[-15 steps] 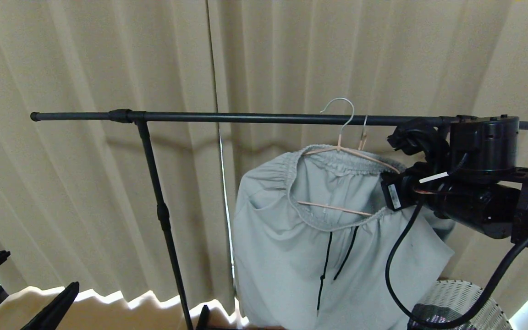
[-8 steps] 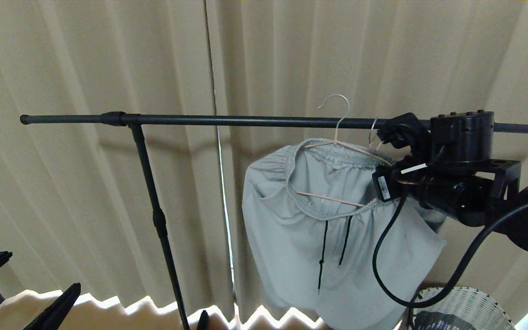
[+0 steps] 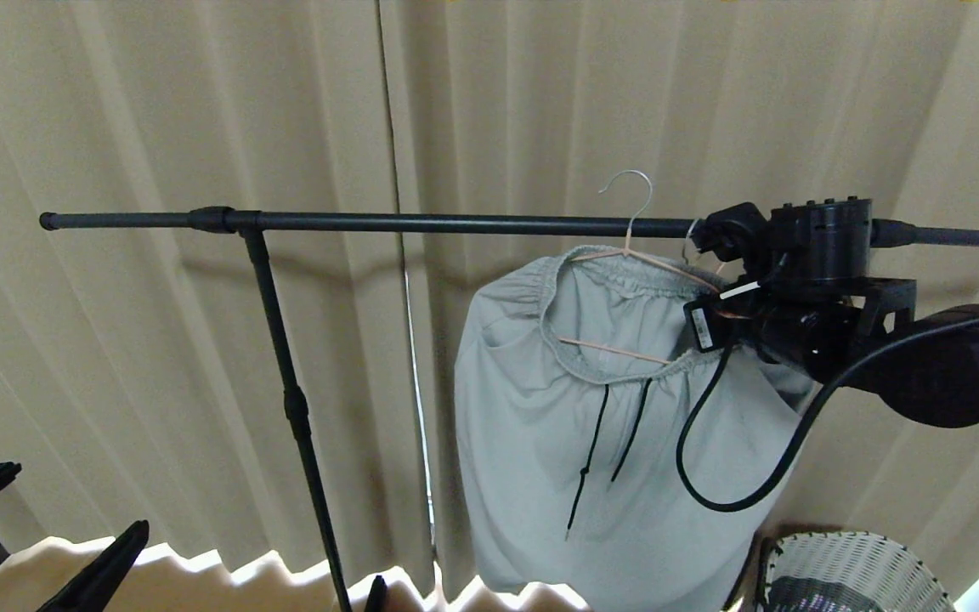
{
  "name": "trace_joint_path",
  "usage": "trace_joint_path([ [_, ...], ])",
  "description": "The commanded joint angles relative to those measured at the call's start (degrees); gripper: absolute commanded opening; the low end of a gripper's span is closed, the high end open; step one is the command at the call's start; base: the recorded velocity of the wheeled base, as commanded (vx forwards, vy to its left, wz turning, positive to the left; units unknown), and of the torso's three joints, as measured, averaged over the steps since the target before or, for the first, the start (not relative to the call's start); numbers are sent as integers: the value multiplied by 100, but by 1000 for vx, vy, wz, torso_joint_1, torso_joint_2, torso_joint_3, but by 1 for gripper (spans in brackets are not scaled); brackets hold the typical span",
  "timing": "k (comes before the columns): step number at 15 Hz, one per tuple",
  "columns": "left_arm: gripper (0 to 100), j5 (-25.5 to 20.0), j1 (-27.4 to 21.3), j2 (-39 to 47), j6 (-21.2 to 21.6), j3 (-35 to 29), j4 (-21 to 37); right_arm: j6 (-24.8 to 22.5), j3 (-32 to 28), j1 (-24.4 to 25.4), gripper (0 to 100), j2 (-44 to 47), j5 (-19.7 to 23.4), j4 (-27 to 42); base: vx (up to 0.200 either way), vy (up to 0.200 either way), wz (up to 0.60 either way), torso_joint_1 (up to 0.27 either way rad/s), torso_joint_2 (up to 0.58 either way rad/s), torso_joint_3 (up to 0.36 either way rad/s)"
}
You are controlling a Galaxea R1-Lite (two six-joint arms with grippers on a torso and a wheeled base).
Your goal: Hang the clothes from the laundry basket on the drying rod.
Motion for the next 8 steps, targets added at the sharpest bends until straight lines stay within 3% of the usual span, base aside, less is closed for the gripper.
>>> trace_joint_path([
  [1, 100, -8, -9, 17, 1, 7, -1, -4, -54, -15, 0, 264, -97, 2, 0, 0, 0, 0, 0, 0],
  [8, 100, -8, -9, 17, 1, 24, -1, -4, -54, 99, 0, 272, -141, 353, 0, 0, 0, 0, 0, 0],
])
